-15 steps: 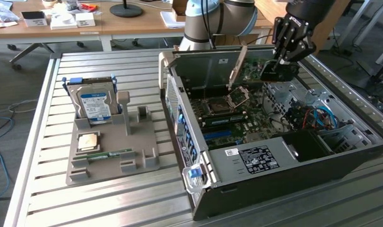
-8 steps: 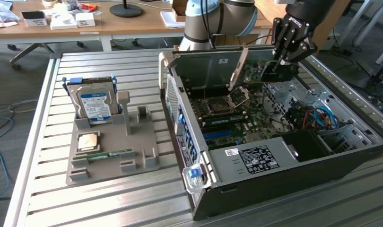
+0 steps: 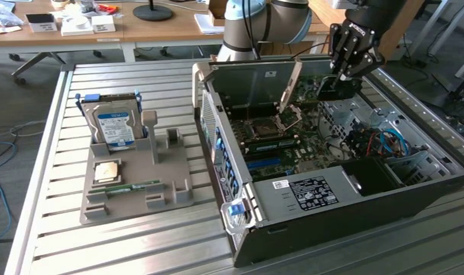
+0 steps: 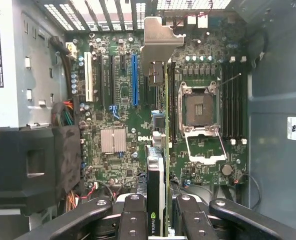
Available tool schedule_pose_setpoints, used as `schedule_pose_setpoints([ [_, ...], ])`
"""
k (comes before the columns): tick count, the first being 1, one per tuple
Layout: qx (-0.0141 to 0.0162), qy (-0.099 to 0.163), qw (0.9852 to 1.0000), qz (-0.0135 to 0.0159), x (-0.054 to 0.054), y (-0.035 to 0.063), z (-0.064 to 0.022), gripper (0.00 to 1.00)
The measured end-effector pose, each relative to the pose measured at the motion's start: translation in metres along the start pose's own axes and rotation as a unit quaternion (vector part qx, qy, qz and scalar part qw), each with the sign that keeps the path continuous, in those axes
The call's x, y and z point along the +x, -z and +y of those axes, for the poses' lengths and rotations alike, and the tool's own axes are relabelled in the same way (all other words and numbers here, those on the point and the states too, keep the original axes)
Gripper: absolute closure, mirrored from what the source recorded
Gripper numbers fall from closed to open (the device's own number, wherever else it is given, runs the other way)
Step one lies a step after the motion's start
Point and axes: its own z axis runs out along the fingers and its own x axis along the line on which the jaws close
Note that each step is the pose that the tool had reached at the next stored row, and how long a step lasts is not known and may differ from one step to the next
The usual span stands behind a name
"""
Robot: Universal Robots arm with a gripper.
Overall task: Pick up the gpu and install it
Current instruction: 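Insert the gpu into the slot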
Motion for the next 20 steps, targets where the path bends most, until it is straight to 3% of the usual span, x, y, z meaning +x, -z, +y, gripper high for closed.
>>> schedule_pose_setpoints([
  [3, 0.0002, 0.0, 1.0, -0.0004, 0.0, -0.0007, 0.0, 0.73],
  [6, 0.0026, 0.0, 1.0, -0.0016, 0.0, -0.004, 0.0006, 0.73],
  [14, 0.014, 0.0, 0.9999, -0.0031, 0.0, -0.0129, 0.0052, 0.73],
  [20, 0.0156, 0.0, 0.9999, -0.0032, 0.001, -0.0168, 0.0103, 0.73],
])
